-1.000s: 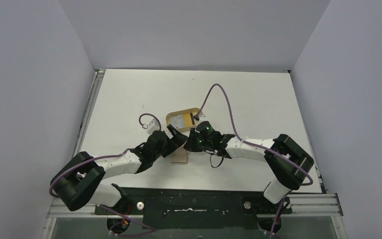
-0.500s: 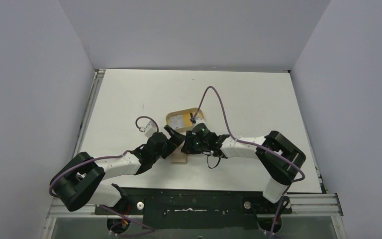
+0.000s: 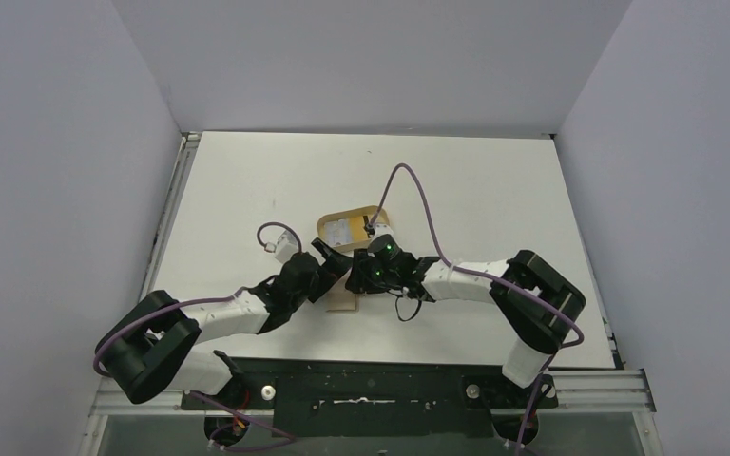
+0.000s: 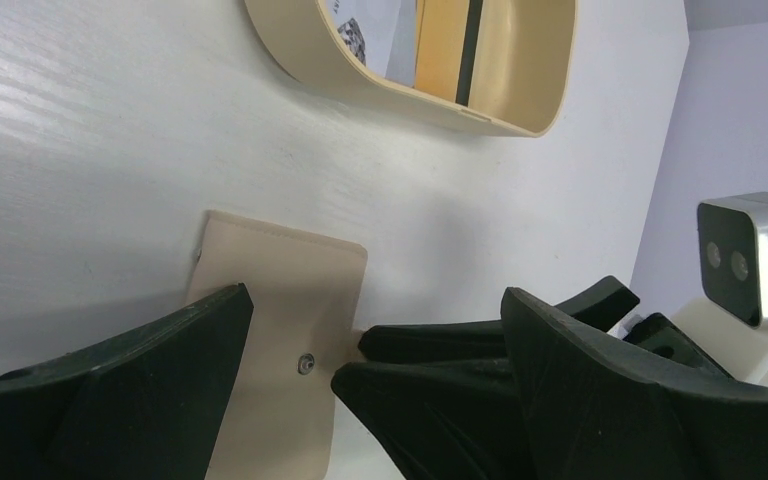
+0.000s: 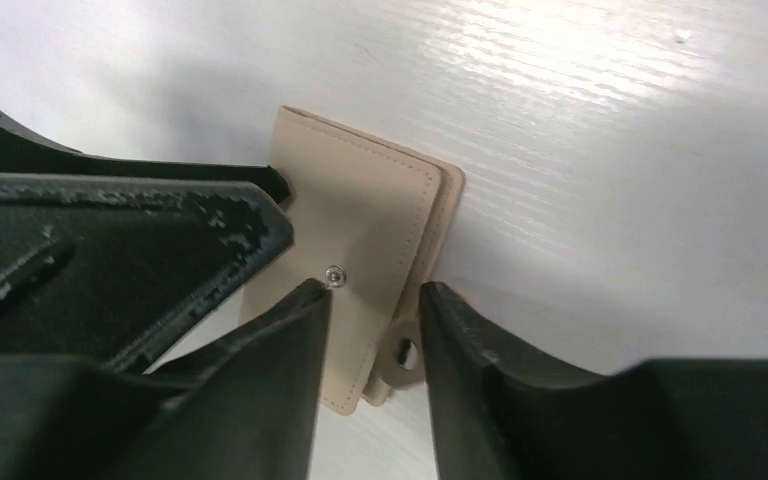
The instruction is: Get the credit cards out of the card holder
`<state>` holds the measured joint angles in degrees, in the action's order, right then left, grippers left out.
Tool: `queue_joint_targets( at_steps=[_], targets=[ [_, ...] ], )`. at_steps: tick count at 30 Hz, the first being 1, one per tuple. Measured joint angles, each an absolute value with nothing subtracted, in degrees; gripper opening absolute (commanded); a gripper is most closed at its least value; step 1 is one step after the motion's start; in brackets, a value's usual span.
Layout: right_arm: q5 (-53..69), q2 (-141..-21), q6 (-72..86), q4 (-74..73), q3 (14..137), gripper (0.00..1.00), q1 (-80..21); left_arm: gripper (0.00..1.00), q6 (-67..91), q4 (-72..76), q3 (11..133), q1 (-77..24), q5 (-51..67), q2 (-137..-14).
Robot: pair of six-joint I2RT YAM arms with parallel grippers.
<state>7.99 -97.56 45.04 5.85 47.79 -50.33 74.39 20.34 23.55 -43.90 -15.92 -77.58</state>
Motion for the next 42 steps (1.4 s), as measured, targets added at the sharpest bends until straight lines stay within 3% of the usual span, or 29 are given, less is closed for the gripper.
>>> queue_joint_targets(
  at_steps=[6,14,20,29,42],
  targets=[
    [5.61,-93.71,42.48,1.91,47.79,0.67,-50.09,0.97,74.83,20.34,23.49,-43.72,-17.56,-77.58],
    [5.48,-89.49,41.28,1.45,46.22,0.65,-50.09,0.97,74.56,20.53,23.14,-43.86,-17.41,-77.58],
    [7.51,-89.8,42.98,3.66,42.3,0.55,-50.28,0.97,74.59,21.8,22.2,-43.92,-17.39,-77.47],
    [7.99,-89.84,43.86,4.95,41.17,0.63,-50.43,0.97,74.61,22.22,21.45,-44.45,-17.96,-76.88],
    [9.19,-91.77,45.91,5.13,41.12,0.61,-53.63,0.97,74.89,25.65,19.33,-45.04,-19.11,-76.58]
  ],
)
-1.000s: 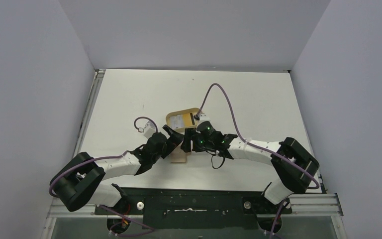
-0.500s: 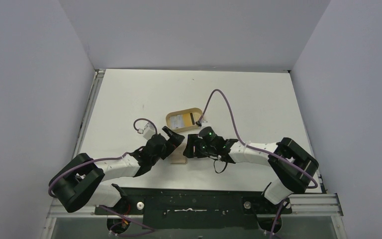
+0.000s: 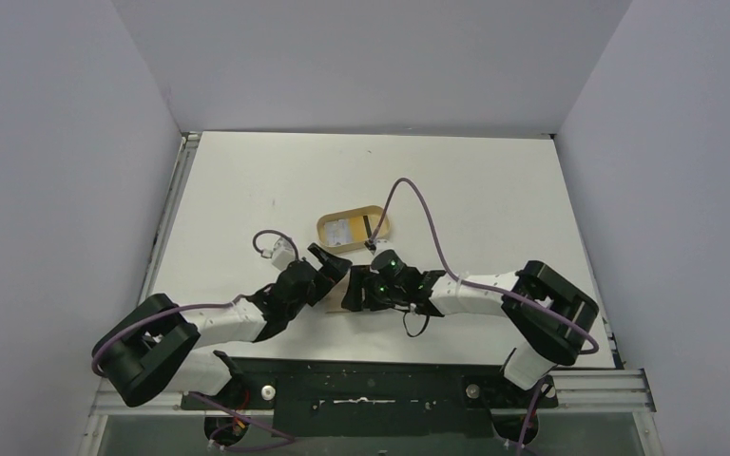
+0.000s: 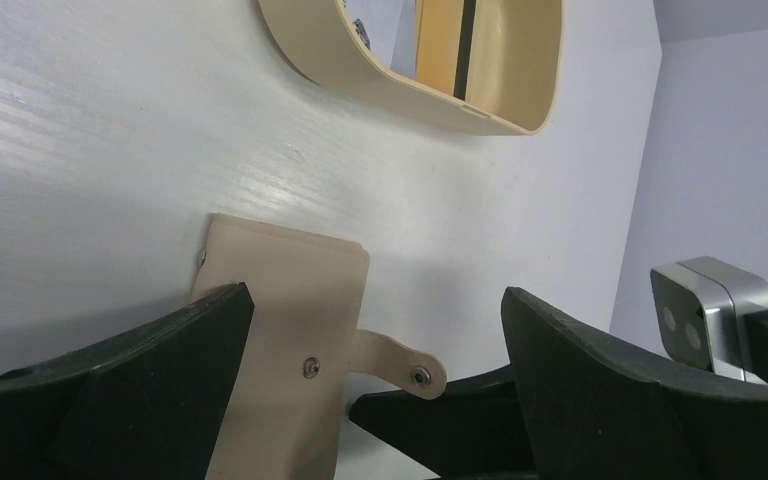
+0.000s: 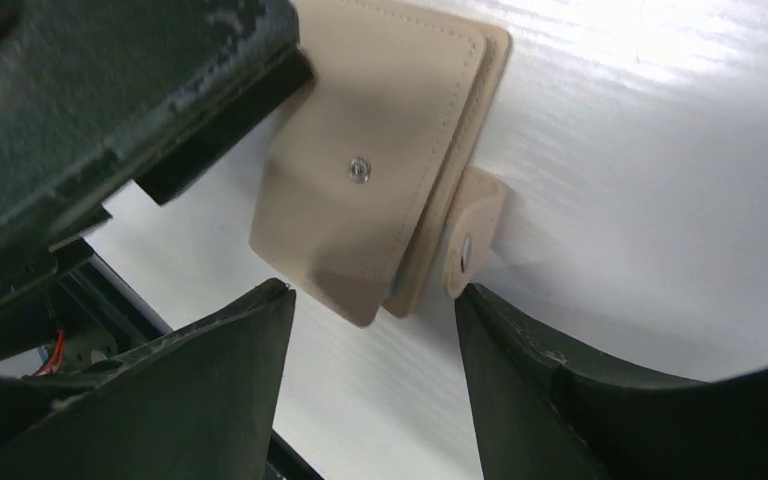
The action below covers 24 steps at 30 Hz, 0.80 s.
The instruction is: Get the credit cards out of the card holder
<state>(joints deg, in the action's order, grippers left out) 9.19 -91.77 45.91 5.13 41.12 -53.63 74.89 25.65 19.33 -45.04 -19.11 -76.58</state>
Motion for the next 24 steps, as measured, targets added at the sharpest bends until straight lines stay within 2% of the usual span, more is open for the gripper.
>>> queue_joint_targets(
  at_steps=[8,14,17,24],
  targets=[
    [13.47,-95.5,50.96,12.01,41.45,0.59,-53.56,0.97,75.66,26.24,17.52,-45.21,-20.23,-74.94],
    [17.87,-98.15,54.78,17.41,41.15,0.53,-53.58,0.97,75.66,27.33,16.21,-45.21,-22.13,-74.17],
    [19.38,-99.09,56.42,19.79,40.64,0.46,-53.63,0.97,75.66,27.97,15.73,-45.21,-22.5,-74.02],
    [19.55,-99.63,58.02,21.41,39.09,0.22,-53.63,0.97,75.83,28.27,15.11,-45.23,-22.5,-73.49]
  ],
)
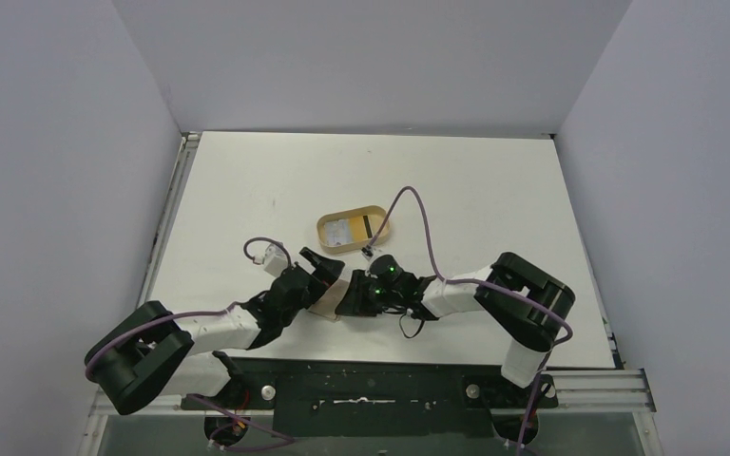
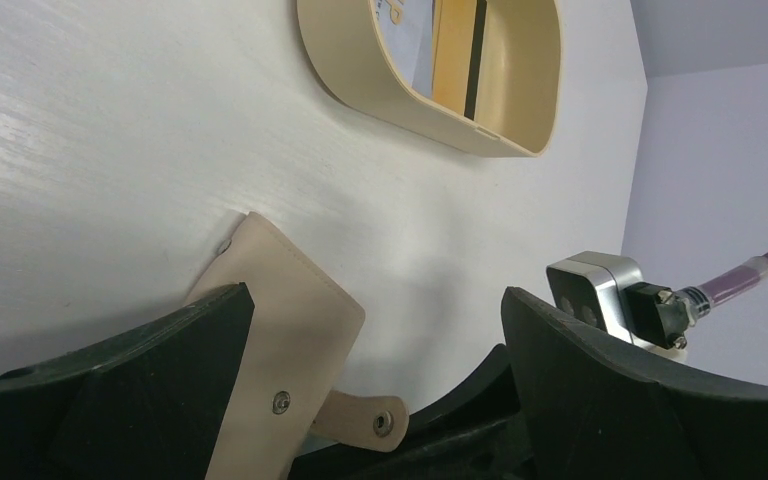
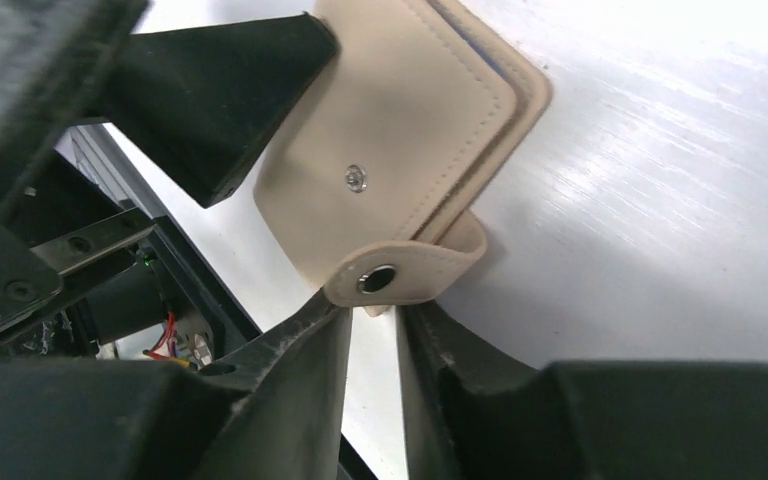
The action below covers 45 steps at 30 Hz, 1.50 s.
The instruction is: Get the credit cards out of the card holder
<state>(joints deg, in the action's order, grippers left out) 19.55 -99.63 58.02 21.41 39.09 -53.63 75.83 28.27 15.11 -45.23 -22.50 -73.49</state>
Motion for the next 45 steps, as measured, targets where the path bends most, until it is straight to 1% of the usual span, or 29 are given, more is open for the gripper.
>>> queue_joint_targets(
  at_steps=[3,5,8,14,21,27,32,33,36,37,38,41,45],
  targets=[
    [19.4,-100.01,58.52,21.56,38.81,0.14,-53.6,0.97,75.85,28.27,15.09,-45.23,-22.48,-73.49],
    [19.2,-100.05,58.61,21.52,38.74,0.06,-53.63,0.97,75.85,28.27,15.09,-45.23,-22.48,-73.49],
    [18.7,-100.07,58.81,21.26,38.52,0.0,-53.63,0.97,75.85,28.14,15.09,-45.23,-22.41,-73.32],
    [18.22,-99.98,59.02,20.71,38.52,0.0,-53.58,0.97,76.03,26.11,15.07,-45.23,-22.0,-71.64],
    [17.76,-98.91,58.98,19.75,37.78,0.0,-51.42,0.97,76.29,21.17,13.63,-44.03,-19.94,-66.11],
    [17.34,-97.01,57.63,17.47,36.93,0.0,-47.18,0.97,74.98,14.81,12.51,-40.03,-16.4,-59.46],
    [17.32,-96.47,56.31,16.32,36.93,0.0,-45.65,0.97,71.42,10.5,12.49,-34.98,-11.99,-55.11],
    [17.32,-96.38,55.99,16.19,36.93,0.06,-45.67,0.97,70.65,9.93,12.49,-33.87,-10.98,-54.22],
    [17.41,-96.14,55.13,15.77,36.93,0.34,-45.76,0.97,67.99,8.56,12.56,-31.33,-8.01,-51.75],
    [17.82,-96.09,55.05,15.94,37.06,0.41,-45.8,0.97,66.76,7.73,12.73,-30.57,-6.72,-50.89],
    [18.0,-95.9,54.65,16.23,37.26,0.46,-45.95,0.97,66.04,6.94,13.02,-30.13,-6.04,-50.37],
    [18.28,-95.26,53.47,17.02,37.6,0.51,-46.83,0.97,63.2,2.7,15.05,-29.04,-3.55,-48.99],
    [18.35,-95.15,53.08,18.17,37.52,0.52,-47.7,0.97,60.64,-1.02,15.75,-28.69,-1.02,-47.37]
  ],
)
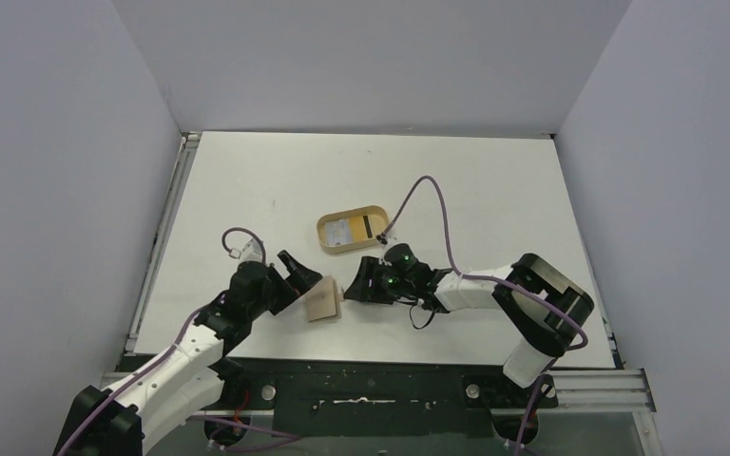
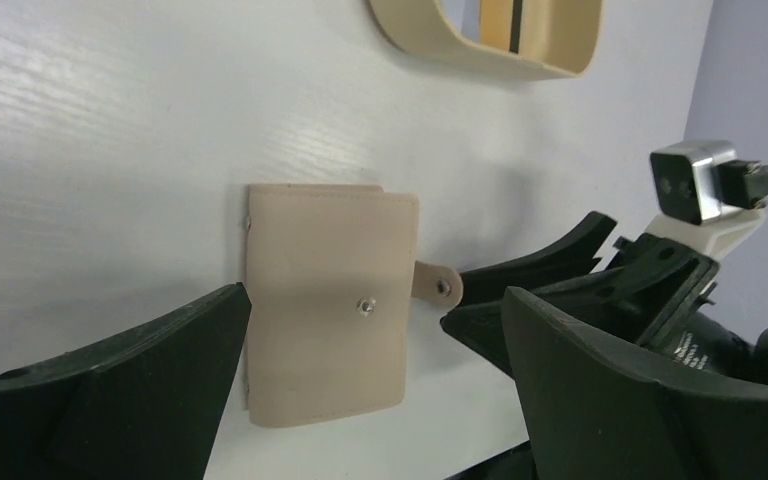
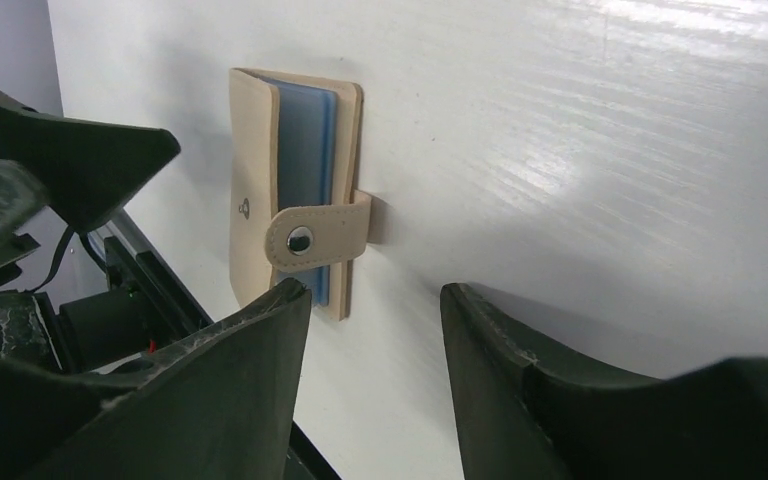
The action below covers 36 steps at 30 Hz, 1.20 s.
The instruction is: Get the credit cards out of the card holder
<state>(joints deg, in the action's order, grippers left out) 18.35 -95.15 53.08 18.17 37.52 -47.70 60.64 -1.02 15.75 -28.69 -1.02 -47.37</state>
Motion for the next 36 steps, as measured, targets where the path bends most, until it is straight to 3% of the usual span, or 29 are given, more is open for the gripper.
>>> queue_joint_targets(
  at_steps=[13,22,31,36],
  targets=[
    [19.64,-100.12,53.32,22.9,40.73,0.53,-51.31,0.96,59.22,4.56,12.27,-28.51,6.46,-55.11],
    [19.75,-102.04,53.41,23.99,42.5,0.5,-52.18,0.64,58.83,7.4,12.19,-28.42,7.77,-57.82],
    [19.14,-103.35,53.32,23.49,43.29,0.3,-52.18,0.02,58.46,4.16,9.58,-28.36,7.22,-55.4],
    [18.79,-103.83,53.36,23.55,43.31,0.25,-52.16,0.0,59.33,2.61,8.93,-28.34,6.81,-52.05]
  ],
)
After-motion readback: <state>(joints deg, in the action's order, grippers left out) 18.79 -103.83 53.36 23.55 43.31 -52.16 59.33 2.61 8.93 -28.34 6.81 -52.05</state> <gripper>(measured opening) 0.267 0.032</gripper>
